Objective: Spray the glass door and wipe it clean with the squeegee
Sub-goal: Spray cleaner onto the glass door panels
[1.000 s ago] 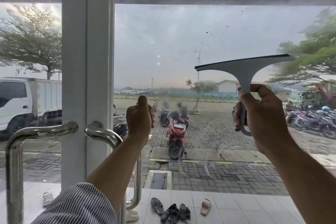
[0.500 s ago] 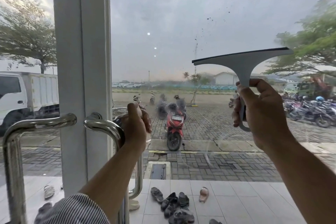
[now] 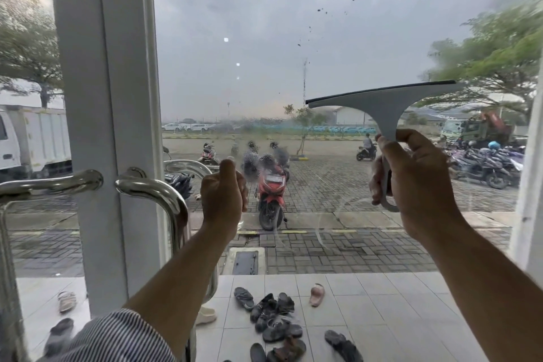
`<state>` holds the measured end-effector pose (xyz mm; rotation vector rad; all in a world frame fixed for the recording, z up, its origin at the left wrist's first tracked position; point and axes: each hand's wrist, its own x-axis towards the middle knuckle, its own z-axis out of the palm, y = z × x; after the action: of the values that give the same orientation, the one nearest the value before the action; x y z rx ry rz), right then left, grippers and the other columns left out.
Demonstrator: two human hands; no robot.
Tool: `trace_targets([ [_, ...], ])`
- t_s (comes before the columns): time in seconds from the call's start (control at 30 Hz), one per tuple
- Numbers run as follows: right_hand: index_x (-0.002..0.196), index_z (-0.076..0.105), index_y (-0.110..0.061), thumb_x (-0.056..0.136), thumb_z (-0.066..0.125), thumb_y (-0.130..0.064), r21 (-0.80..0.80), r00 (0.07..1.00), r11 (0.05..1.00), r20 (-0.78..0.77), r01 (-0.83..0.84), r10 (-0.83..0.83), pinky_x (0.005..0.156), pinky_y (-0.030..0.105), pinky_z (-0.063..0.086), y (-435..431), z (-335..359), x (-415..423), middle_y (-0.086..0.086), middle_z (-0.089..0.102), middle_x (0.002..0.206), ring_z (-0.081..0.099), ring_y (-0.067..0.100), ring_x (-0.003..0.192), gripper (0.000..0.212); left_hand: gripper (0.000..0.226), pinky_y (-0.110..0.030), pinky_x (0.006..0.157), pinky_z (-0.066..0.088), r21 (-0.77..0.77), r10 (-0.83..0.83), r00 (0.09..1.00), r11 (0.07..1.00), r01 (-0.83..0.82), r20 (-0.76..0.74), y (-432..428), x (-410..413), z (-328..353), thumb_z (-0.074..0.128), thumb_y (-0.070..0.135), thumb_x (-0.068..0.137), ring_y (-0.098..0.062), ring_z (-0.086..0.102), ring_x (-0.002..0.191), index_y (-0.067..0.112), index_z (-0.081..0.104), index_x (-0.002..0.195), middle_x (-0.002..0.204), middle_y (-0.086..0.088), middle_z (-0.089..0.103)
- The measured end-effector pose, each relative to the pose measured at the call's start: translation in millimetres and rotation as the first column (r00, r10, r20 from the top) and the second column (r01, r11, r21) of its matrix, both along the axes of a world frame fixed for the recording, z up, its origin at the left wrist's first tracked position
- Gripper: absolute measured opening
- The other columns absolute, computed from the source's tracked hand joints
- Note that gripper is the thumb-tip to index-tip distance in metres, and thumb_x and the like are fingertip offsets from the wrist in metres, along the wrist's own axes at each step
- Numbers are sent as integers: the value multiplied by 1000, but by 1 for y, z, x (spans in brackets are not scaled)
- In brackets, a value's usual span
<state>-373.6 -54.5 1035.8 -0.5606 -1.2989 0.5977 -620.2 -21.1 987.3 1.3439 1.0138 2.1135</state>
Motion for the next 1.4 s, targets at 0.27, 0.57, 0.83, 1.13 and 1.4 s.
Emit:
trace_targets([
  [0.27, 95, 59, -3, 102, 51, -16, -2, 1000, 1000, 25, 2, -2, 38, 26, 40, 4, -2, 23, 9, 51, 50, 43, 22, 34, 17, 66, -23, 40, 27, 68, -12, 1000, 998, 10, 29, 0, 43, 10, 34, 26, 104, -17, 31, 34, 23, 44, 39, 40, 1, 38],
  [0.57, 99, 57, 2, 102, 52, -16, 11, 1000, 1000, -9, -4, 5, 38, 26, 39, 7, 5, 78, 12, 51, 52, 43, 22, 35, 18, 66, -23, 45, 33, -14, -84, 996, 996, 84, -15, 11, 102, 16, 37, 42, 105, -15, 35, 40, 32, 62, 44, 44, 2, 43],
  [0.83, 101, 56, 5, 101, 51, -13, 2, 1000, 1000, 11, -15, 15, 37, 25, 38, 11, 4, 155, 11, 50, 51, 42, 22, 36, 19, 58, -21, 40, 31, -45, -56, 998, 997, 55, -3, 20, 181, -11, 36, 33, 105, -15, 33, 34, 20, 45, 49, 45, -6, 40],
  [1.13, 102, 57, 1, 102, 51, -15, -12, 999, 999, 23, -46, 46, 38, 26, 40, 21, 6, 224, 10, 51, 51, 42, 24, 39, 18, 52, -27, 44, 27, -27, 114, 991, 993, -113, 68, 29, 249, 3, 38, 38, 103, -15, 32, 39, 20, 45, 55, 51, -9, 40],
  [1.4, 98, 58, -1, 102, 51, -15, -34, 995, 995, 24, -98, 99, 38, 28, 40, 30, -2, 257, 11, 51, 52, 42, 24, 38, 16, 53, -26, 47, 29, -68, -67, 998, 995, 66, -6, 34, 284, -11, 37, 51, 91, -17, 33, 42, 25, 49, 46, 48, -3, 42],
])
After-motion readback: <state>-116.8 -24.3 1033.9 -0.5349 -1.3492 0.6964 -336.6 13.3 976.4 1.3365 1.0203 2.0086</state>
